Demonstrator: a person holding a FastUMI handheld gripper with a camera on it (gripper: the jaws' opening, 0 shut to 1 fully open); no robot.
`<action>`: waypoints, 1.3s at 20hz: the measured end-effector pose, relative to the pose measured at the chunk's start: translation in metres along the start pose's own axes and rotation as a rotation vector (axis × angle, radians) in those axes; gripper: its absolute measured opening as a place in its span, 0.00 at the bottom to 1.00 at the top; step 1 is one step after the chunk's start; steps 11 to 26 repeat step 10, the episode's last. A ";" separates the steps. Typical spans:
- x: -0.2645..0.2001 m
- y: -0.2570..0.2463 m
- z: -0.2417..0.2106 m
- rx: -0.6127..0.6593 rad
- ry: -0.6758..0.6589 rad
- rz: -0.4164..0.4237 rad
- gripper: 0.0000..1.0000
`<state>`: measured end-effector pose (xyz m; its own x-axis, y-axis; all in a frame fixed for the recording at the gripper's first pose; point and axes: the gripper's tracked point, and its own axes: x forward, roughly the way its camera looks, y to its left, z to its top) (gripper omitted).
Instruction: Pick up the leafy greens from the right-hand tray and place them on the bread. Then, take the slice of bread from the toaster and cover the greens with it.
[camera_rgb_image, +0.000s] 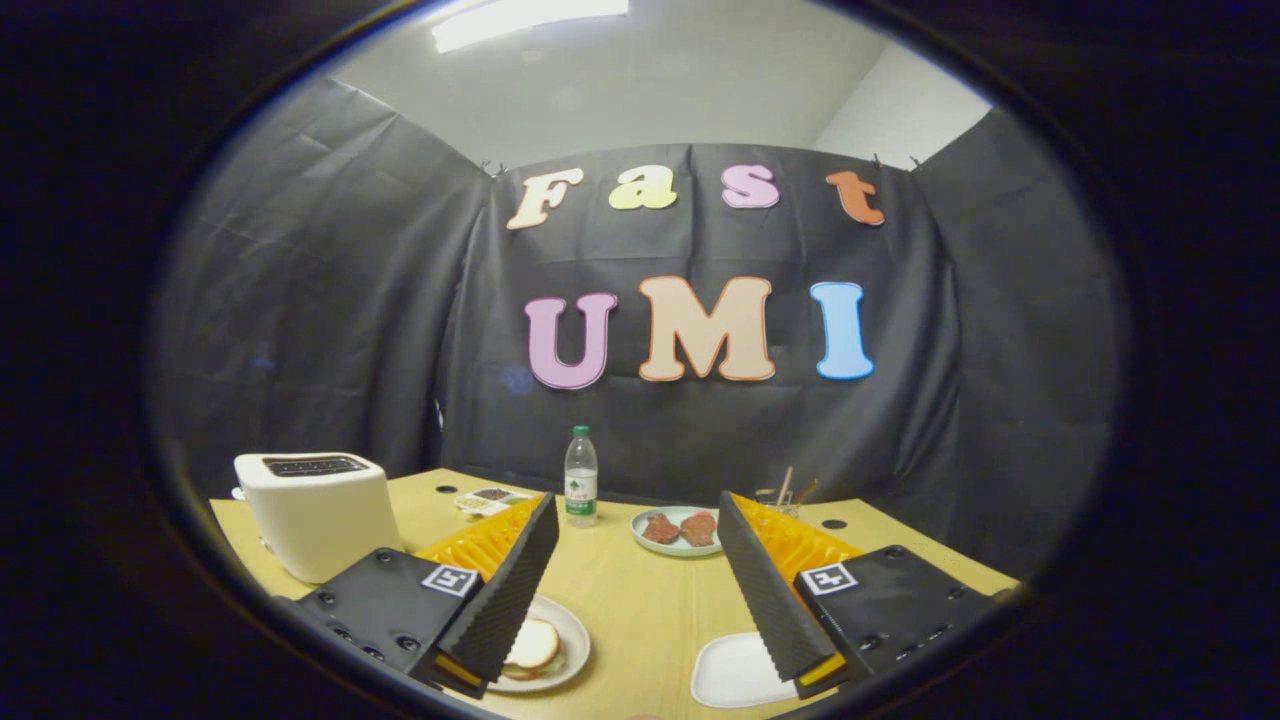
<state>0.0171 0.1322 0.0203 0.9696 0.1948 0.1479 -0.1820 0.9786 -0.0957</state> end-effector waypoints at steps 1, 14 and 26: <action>0.001 -0.001 -0.005 0.005 -0.002 0.010 1.00; -0.006 -0.024 -0.025 0.018 0.016 0.020 1.00; -0.006 -0.024 -0.025 0.018 0.016 0.020 1.00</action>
